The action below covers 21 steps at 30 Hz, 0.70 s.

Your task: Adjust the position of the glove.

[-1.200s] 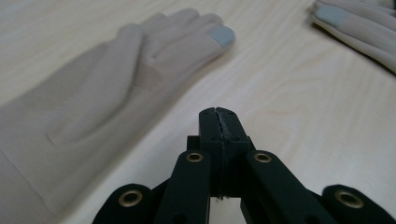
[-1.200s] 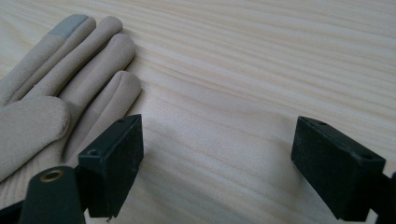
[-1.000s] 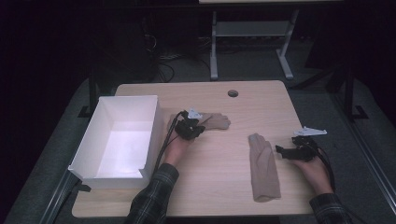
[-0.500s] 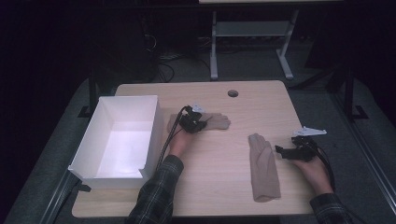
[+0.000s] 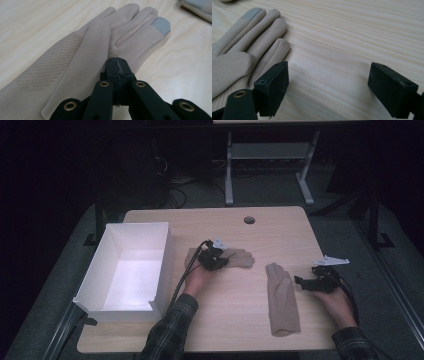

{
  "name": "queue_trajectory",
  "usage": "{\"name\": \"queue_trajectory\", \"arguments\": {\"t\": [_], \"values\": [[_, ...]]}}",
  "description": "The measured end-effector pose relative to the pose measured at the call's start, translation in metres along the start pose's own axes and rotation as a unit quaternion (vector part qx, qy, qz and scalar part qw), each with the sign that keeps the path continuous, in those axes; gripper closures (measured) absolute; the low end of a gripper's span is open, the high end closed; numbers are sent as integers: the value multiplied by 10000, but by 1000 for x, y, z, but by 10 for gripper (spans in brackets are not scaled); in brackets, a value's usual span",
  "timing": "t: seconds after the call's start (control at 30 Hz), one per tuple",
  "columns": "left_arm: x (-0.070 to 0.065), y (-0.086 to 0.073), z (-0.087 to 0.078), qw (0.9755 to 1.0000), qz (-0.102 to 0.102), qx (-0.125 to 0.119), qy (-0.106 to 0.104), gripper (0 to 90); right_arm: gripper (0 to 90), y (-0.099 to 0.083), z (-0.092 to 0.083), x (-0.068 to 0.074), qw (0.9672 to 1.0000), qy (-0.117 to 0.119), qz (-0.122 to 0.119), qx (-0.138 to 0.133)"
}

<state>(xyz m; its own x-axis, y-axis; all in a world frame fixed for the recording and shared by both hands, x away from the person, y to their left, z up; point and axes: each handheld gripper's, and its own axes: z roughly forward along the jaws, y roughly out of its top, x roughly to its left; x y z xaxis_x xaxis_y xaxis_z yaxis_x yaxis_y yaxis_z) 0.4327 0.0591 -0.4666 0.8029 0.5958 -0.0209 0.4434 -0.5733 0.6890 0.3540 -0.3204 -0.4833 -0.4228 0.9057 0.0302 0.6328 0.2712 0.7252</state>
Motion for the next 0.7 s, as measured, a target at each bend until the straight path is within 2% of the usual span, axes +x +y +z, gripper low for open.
{"name": "queue_trajectory", "arguments": {"t": [0.13,0.23,0.33,0.47,0.53,0.63,0.7], "values": [[-11,0,0,9999,116,33,-86,896,165,0,0,0,10000,-1,7,1],[-19,0,1,9999,93,-1,-118,896,165,0,0,0,10000,4,-8,-1],[-26,0,2,9997,51,-15,-240,896,165,0,0,0,10000,8,-5,2],[-35,0,3,9994,82,-55,-334,895,165,0,0,1,10000,10,1,6],[-35,2,0,9993,180,-29,-325,895,165,0,0,1,10000,10,1,5],[-29,4,-10,9995,118,-121,-283,895,165,0,0,1,10000,10,0,4],[-22,4,-18,9997,41,-189,-159,895,165,0,0,1,10000,9,2,5]]}}
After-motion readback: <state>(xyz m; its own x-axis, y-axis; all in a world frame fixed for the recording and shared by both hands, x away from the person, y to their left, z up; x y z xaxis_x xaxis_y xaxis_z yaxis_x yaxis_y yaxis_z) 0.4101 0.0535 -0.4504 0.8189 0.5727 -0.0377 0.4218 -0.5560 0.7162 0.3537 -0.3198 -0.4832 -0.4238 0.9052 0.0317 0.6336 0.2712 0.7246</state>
